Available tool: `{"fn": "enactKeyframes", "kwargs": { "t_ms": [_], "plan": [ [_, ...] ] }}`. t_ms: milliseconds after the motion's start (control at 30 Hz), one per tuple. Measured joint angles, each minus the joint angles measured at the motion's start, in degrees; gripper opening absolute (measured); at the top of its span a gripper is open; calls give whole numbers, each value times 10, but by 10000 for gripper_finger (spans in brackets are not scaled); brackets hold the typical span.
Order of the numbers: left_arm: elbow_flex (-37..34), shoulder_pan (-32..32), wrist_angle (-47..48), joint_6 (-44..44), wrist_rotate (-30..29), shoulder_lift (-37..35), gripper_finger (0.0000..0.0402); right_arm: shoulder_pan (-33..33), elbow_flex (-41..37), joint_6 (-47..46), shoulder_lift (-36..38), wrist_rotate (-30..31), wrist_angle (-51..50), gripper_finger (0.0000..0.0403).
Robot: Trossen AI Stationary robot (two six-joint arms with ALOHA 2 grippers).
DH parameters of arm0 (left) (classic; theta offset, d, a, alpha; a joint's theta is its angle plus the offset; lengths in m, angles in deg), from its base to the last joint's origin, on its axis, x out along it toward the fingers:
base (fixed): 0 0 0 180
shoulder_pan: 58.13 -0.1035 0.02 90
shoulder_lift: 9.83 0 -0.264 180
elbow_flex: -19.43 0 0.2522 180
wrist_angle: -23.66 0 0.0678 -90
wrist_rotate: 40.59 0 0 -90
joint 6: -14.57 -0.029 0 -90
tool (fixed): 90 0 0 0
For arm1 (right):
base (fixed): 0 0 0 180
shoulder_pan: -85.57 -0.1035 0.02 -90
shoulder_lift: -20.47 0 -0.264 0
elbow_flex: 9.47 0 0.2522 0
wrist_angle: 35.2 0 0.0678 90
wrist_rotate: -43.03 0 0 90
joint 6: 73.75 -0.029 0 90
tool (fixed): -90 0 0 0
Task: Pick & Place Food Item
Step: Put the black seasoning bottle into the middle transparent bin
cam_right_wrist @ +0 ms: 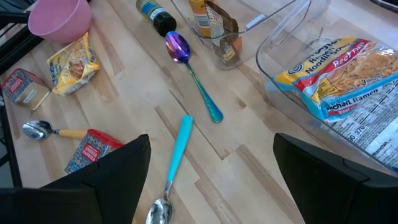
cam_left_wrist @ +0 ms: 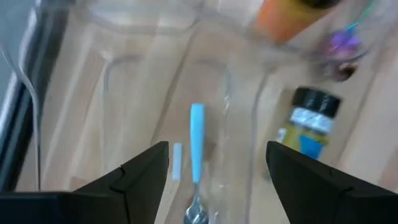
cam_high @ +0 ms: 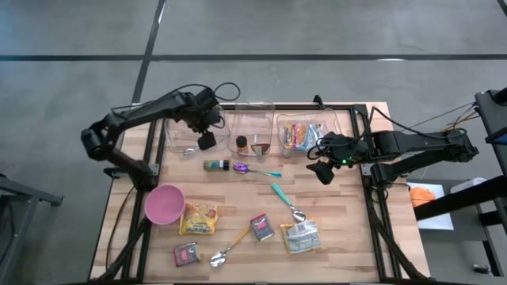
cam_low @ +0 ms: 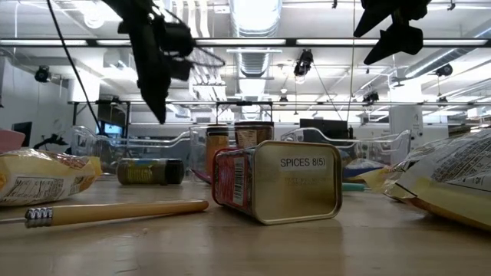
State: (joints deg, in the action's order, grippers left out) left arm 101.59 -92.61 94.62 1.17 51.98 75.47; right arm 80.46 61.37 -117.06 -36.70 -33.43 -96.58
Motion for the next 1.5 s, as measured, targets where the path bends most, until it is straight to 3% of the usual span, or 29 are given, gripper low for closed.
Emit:
{"fn": "enactKeyframes", "kwargs": {
  "t_ms": [500,833,1100,1367,1500],
  "plan": [
    [-4,143,-40,4,0,-7,279,0,0,-1,0,0,0,333],
    [-5,194,-45,13,-24,57,279,0,0,-2,0,0,1,333],
    [-14,211,-15,-1,-43,102,279,0,0,-2,0,-1,1,333],
    [-72,211,-22,-2,-47,101,279,0,0,-2,0,-1,0,333],
    [-104,211,-50,10,-80,101,279,0,0,-2,0,-1,0,333]
  ]
}}
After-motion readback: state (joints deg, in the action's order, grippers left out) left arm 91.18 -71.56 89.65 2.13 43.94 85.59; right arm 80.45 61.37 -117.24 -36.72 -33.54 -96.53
